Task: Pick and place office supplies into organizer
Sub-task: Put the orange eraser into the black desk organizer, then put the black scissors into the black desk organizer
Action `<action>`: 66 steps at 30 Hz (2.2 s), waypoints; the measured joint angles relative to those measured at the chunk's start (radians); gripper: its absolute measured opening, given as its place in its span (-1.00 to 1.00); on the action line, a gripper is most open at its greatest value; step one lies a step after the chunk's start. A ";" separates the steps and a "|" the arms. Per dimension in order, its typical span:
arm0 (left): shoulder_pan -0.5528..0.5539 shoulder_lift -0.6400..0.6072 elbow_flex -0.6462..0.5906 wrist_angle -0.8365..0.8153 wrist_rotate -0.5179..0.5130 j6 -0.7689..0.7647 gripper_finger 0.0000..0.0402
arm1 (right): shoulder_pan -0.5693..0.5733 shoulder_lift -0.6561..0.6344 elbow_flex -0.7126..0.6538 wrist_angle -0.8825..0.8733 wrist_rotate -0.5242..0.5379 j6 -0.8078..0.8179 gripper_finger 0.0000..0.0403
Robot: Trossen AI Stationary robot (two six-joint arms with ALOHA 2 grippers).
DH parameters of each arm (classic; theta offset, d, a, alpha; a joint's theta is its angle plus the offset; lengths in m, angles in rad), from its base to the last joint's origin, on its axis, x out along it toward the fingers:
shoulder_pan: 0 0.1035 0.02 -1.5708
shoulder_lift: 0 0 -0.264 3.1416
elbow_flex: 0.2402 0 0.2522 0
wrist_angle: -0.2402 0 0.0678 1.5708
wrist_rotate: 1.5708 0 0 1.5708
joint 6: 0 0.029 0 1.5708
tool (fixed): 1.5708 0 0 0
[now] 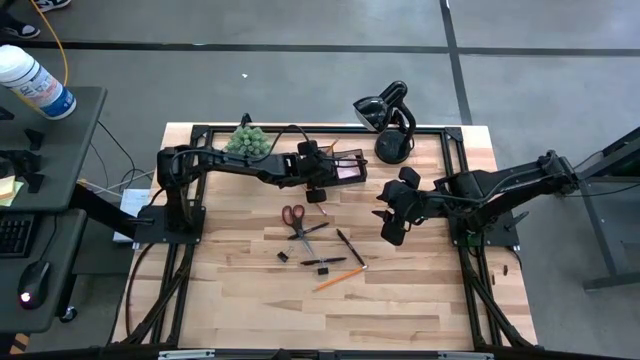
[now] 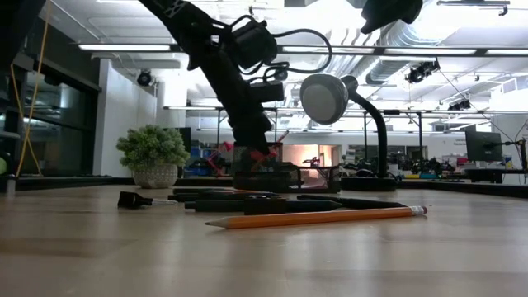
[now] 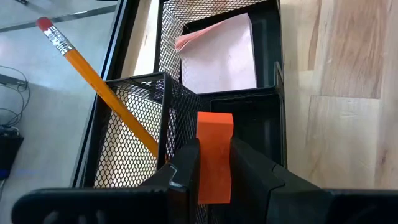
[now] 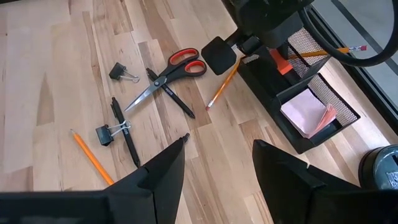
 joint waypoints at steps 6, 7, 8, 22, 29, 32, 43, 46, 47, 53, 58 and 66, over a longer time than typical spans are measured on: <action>0.000 0.000 0.000 0.000 0.014 0.002 -0.68 | 0.000 0.000 0.000 0.000 0.000 0.000 -0.09; 0.000 0.000 0.000 0.000 0.015 0.002 -0.68 | 0.000 0.000 0.000 0.000 0.000 0.002 -0.09; 0.000 0.000 0.000 0.000 0.018 0.003 -0.68 | 0.000 0.000 0.000 0.000 0.000 0.004 -0.09; 0.000 0.000 0.000 0.001 0.017 0.026 -0.68 | 0.000 0.000 0.000 0.000 0.000 0.007 -0.09; 0.000 0.000 0.000 0.002 0.033 0.026 -0.68 | 0.000 0.000 0.000 0.000 0.003 0.007 -0.09; 0.000 0.000 0.000 0.004 0.043 0.026 -0.68 | 0.000 0.000 0.000 0.000 0.006 0.007 -0.09; 0.000 0.000 0.000 0.006 0.064 0.023 -0.61 | 0.000 0.000 0.000 0.001 0.007 0.007 -0.09; 0.000 0.004 0.000 -0.001 0.061 0.005 -0.46 | 0.000 0.000 0.000 0.001 0.007 0.007 -0.09; 0.000 0.004 0.000 -0.001 0.053 -0.004 -0.40 | 0.000 0.000 0.000 0.001 0.007 0.007 -0.09; 0.000 0.004 0.000 0.006 0.040 -0.008 -0.14 | 0.000 0.000 0.000 0.001 0.007 0.007 -0.09; 0.000 0.004 0.000 0.006 0.099 -0.022 -0.04 | 0.000 0.000 0.000 0.001 0.007 0.007 -0.09; -0.021 0.002 0.000 -0.066 0.252 -0.111 -0.11 | 0.000 0.000 0.000 0.000 -0.001 0.007 -0.09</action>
